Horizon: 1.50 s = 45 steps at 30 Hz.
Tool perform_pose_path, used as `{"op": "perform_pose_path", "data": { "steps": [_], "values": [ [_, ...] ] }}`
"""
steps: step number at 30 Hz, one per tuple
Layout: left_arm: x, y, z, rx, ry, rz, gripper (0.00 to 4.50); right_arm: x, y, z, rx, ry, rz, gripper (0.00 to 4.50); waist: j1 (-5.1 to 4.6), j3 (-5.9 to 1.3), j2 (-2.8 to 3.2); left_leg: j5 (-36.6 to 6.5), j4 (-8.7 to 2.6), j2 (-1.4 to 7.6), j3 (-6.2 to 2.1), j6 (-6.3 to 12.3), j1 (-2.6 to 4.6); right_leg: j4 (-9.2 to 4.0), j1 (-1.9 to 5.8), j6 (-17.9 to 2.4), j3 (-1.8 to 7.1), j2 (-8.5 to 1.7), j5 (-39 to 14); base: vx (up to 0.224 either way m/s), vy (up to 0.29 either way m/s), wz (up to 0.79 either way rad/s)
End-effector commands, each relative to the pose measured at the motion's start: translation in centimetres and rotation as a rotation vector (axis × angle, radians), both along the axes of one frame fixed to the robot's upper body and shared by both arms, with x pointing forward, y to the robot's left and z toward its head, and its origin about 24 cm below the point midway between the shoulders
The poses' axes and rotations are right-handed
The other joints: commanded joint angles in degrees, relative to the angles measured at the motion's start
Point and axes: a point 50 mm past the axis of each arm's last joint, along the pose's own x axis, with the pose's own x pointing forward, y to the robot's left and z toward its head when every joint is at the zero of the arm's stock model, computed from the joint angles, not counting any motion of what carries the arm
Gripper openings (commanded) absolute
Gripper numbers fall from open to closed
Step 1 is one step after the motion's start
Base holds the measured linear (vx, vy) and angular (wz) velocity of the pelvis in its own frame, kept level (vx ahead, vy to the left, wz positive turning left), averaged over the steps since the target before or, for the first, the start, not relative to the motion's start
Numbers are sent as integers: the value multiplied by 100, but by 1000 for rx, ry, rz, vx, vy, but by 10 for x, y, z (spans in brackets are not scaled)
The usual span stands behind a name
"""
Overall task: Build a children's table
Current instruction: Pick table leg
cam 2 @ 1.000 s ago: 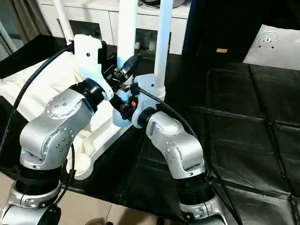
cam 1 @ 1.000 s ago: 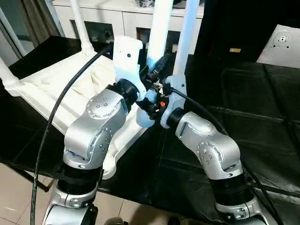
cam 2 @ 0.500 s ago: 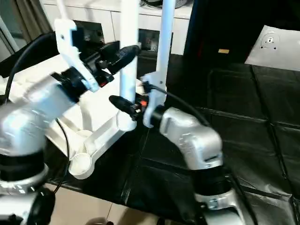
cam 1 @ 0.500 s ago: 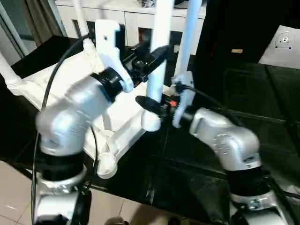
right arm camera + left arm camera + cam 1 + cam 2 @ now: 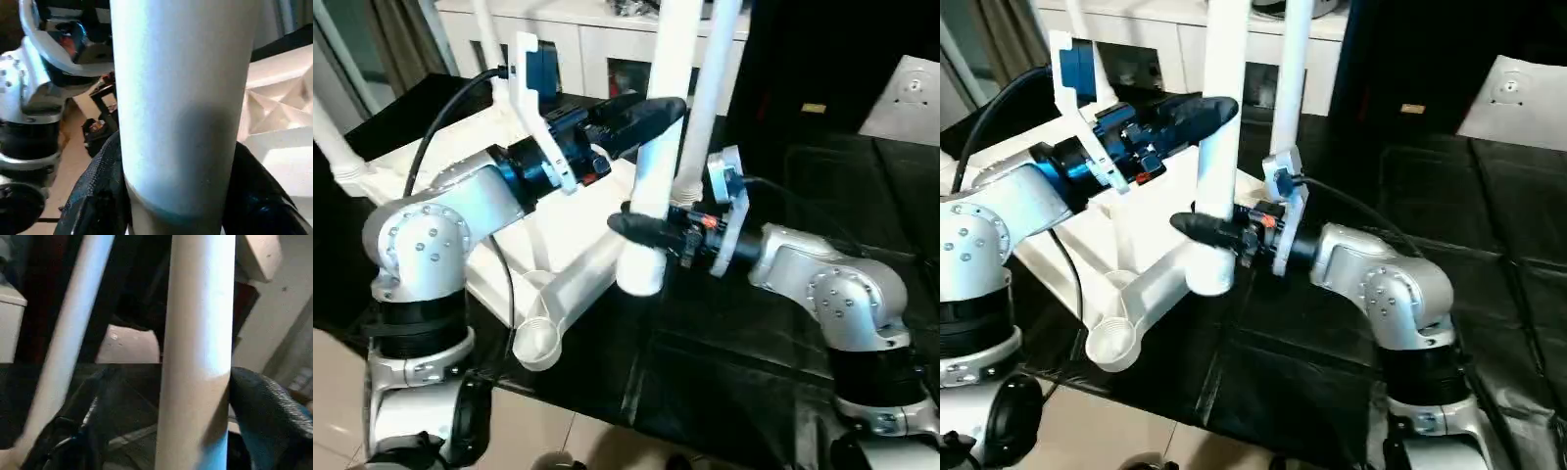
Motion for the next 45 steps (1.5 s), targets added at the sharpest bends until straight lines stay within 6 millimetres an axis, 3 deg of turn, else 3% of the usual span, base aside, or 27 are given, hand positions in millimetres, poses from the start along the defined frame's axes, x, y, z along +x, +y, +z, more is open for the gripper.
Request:
{"op": "perform_pose_path", "data": {
  "steps": [1, 3, 20, 29, 35, 38, 40, 45],
  "values": [
    [-1, -1, 5, -11, -4, -32, 334, -3, 1, 9, 8, -43, 36, 191, 34, -508, -29, 391, -325, 147, -8, 399, -66, -375, 448, 84, 355, -460, -1721, 0, 0, 0],
    [-1, -1, 5, -15, -1, -44, 299, -4, 1, 9, 1, -43, 41, 191, 42, -507, -29, 373, -328, 150, -7, 393, -61, -374, 451, 69, 353, -461, -1736, 0, 0, 0],
    [-7, 8, 1, -59, -24, -136, 183, -6, -2, 4, -65, -62, 77, 191, 44, -495, -52, 320, -335, 136, 4, 372, -72, -390, 458, 153, 349, -461, -1895, 0, 0, 0],
    [-13, 8, -6, 112, -185, -140, 179, -4, -3, 3, -96, -82, 73, 191, 16, -486, -40, 280, -351, 148, -4, 349, -57, -395, 448, 217, 362, -463, -1939, 0, 0, 0],
    [-9, 9, -5, 40, -112, -131, 179, -3, -3, 1, -110, -100, 62, 191, 30, -495, -24, 278, -341, 157, 4, 313, -63, -366, 455, 86, 363, -472, -1843, 0, 0, 0],
    [4, 14, -6, -8, -49, -9, 179, 2, -4, 2, -109, -109, 19, 191, 27, -493, -43, 262, -335, 148, 11, 336, -63, -385, 446, 52, 357, -459, -1825, 0, 0, 0],
    [17, 21, -7, 30, -42, 148, 179, 5, -5, 6, -74, -110, -20, 247, 28, -494, -61, 245, -338, 133, 8, 347, -80, -396, 466, 119, 349, -454, -1912, 0, 0, 0],
    [24, 28, -6, 57, -28, 233, 178, 12, -7, 11, -53, -142, -91, 295, 3, -514, -64, 338, -330, 121, 2, 347, -78, -379, 468, 259, 342, -447, -1807, 0, 0, 0]
  ]
}}
